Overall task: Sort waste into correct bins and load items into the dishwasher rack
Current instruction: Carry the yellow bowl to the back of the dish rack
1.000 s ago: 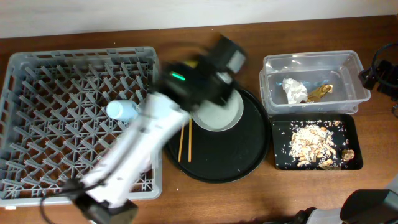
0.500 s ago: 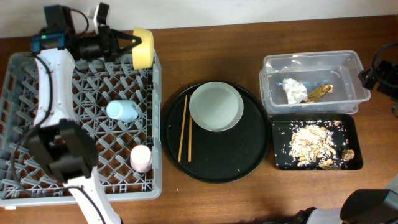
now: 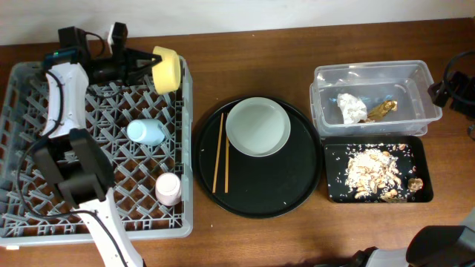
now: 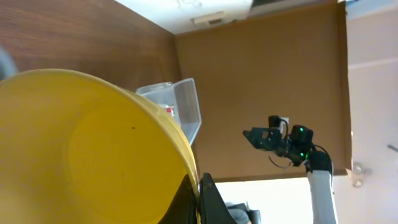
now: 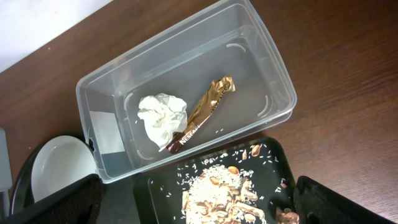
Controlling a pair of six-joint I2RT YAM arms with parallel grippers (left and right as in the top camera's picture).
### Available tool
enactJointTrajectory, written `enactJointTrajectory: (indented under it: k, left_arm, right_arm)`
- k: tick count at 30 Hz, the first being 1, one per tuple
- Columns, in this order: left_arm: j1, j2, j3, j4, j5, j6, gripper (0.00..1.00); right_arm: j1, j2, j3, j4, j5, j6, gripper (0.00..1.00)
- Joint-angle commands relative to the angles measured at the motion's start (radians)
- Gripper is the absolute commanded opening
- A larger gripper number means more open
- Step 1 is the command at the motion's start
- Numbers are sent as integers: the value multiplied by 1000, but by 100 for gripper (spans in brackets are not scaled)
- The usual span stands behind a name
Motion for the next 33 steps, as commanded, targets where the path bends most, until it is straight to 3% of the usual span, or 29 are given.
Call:
enactJointTrajectory:
  k: [1, 11, 13, 14, 22, 26, 27, 29, 30, 32, 33]
  left_arm:
    - [41, 4, -53, -11, -33, 19, 0]
    - [153, 4, -122, -14, -144, 19, 2]
    - [178, 4, -122, -38, -215, 19, 27]
    - [191, 3, -122, -56, -252, 19, 47]
    - [319, -19, -50, -177, -283, 7, 83]
    - [342, -89, 38, -268, -374, 8, 87]
    - [342, -115, 55, -281, -408, 8, 94]
    - [329, -186, 79, -301, -478, 8, 95]
    - [311, -232, 79, -301, -512, 8, 89]
    - [255, -299, 79, -296, -576, 8, 71]
    - [222, -321, 79, -293, -608, 8, 45]
  right_arm:
    - [-3, 3, 3, 0, 5, 1, 99]
    - [-3, 3, 3, 0, 5, 1, 99]
    - [-3, 3, 3, 0, 5, 1, 98]
    - [-3, 3, 3, 0, 5, 1, 99]
    - [-3, 3, 3, 0, 5, 1, 99]
    - [-3, 3, 3, 0, 5, 1, 99]
    - [-3, 3, 3, 0, 5, 1, 99]
    - [-3, 3, 3, 0, 5, 1, 99]
    - [-3, 3, 3, 0, 5, 1, 99]
    - [-3, 3, 3, 0, 5, 1, 99]
    - [-3, 3, 3, 0, 5, 1, 99]
